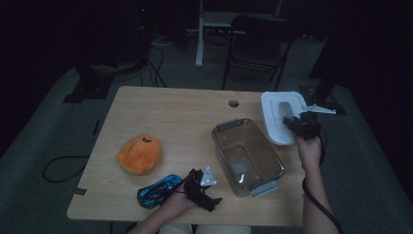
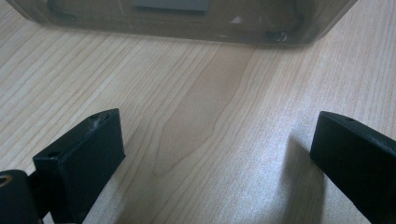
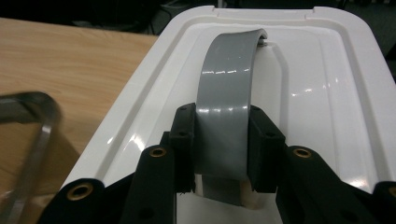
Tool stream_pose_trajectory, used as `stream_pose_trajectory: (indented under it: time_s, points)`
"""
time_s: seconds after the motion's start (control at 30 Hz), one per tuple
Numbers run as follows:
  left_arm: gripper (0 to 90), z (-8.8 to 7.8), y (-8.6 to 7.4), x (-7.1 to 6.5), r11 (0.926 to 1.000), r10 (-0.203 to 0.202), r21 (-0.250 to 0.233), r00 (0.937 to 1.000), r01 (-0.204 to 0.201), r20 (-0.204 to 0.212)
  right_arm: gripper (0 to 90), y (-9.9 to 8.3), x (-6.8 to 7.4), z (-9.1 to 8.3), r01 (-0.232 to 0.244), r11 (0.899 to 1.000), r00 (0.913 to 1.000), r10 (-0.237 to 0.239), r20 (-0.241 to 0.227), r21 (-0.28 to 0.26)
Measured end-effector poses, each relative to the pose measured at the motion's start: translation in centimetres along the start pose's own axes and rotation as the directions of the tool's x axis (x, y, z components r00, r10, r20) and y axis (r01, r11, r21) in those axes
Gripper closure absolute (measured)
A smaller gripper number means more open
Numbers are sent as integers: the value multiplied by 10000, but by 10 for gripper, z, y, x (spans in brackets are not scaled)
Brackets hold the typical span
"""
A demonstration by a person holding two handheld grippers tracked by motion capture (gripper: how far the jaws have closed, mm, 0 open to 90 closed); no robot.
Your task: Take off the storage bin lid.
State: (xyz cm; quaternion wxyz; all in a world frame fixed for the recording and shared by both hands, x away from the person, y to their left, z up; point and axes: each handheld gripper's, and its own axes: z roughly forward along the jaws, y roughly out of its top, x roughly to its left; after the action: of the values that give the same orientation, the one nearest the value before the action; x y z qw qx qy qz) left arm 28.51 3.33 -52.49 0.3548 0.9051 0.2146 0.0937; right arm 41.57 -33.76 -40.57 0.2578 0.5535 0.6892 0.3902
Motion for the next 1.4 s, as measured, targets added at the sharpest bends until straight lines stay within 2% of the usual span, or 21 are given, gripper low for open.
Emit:
stream_pose_trajectory:
  time_s: [0.23, 0.5, 0.8, 0.93, 1.2, 1.3, 1.4]
  points:
    - [34, 0, 0, 0, 10000, -1, -7, 10000, 1, -7, 677, -20, -2, 27, -83, 9994, 9999, 86, -100, 321]
    - [34, 0, 0, 0, 10000, 0, -7, 10000, 0, -4, 678, -33, 4, 51, -116, 9972, 9994, 139, -307, 744]
    - [34, 0, 0, 0, 10000, 7, -12, 10000, -7, 2, 677, -44, 9, 67, -282, 9955, 9977, 335, -584, 900]
    - [34, 0, 0, 0, 10000, 16, -11, 10000, -16, 6, 677, -49, 10, 74, -217, 9935, 9976, 288, -624, 1115]
    - [34, 0, 0, 0, 10000, 16, -15, 10000, -16, 3, 676, -58, 11, 85, -386, 9896, 9963, 487, -705, 1388]
    - [34, 0, 0, 0, 10000, 16, -26, 10000, -16, 0, 676, -62, 13, 89, -261, 9868, 9972, 368, -645, 1599]
    - [34, 0, 0, 0, 10000, 34, -26, 10000, -34, -8, 674, -66, 13, 91, -298, 9871, 9969, 409, -678, 1573]
